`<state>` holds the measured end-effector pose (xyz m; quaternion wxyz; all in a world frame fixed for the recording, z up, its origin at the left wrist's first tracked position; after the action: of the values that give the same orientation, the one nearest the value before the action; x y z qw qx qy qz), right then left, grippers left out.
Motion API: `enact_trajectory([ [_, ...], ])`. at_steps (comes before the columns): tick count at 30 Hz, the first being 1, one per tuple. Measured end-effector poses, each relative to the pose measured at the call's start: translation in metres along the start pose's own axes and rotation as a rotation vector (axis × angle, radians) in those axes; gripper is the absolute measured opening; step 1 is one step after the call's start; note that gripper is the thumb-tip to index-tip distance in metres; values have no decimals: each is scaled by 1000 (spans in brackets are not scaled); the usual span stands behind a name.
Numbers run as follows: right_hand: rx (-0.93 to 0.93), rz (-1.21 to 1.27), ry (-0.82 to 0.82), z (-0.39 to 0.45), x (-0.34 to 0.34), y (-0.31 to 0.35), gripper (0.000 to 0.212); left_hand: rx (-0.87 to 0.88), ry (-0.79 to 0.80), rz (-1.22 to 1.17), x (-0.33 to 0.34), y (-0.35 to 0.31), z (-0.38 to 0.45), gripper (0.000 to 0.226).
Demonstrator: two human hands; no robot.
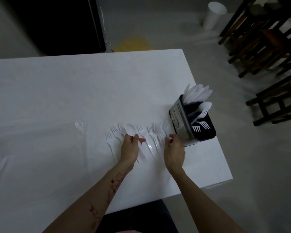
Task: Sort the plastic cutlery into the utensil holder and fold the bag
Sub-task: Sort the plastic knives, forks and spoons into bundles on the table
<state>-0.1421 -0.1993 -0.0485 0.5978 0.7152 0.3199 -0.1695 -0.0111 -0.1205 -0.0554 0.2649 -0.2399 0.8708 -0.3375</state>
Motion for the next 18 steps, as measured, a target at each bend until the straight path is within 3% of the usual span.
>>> enact_trajectory([
  [3, 21, -251, 55, 1, -1, -4, 30, -53, 43, -110, 6, 2, -1, 19],
  [5, 16, -271, 55, 1, -1, -6, 25, -97, 60, -182, 10, 0, -4, 18],
  [9, 106, -134, 17, 3, -3, -4, 18, -169, 122, -264, 15, -4, -8, 22],
  [11, 24, -9, -2, 0, -7, 0, 12, -176, 166, -301, 17, -6, -8, 27],
  [14, -126, 245, 240, -6, -5, 6, 7, -170, 245, -378, 21, -10, -8, 37],
  [16, -151, 261, 342, -7, -1, 5, 8, -153, 252, -389, 23, -13, -7, 36],
  [18, -120, 215, 226, -4, 0, -1, 9, -140, 193, -346, 24, -14, -5, 31],
])
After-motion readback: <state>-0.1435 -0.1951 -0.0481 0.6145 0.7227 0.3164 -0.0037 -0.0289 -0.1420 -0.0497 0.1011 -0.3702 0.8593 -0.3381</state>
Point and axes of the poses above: each hand's wrist, its own z-axis towards the middle knuckle, its own x-axis out of the palm, y = z × x, the point moved 1 cm from there along z, towards the middle knuckle, and after that the axes turned 12 degrees about z, right-handed, at the moved point
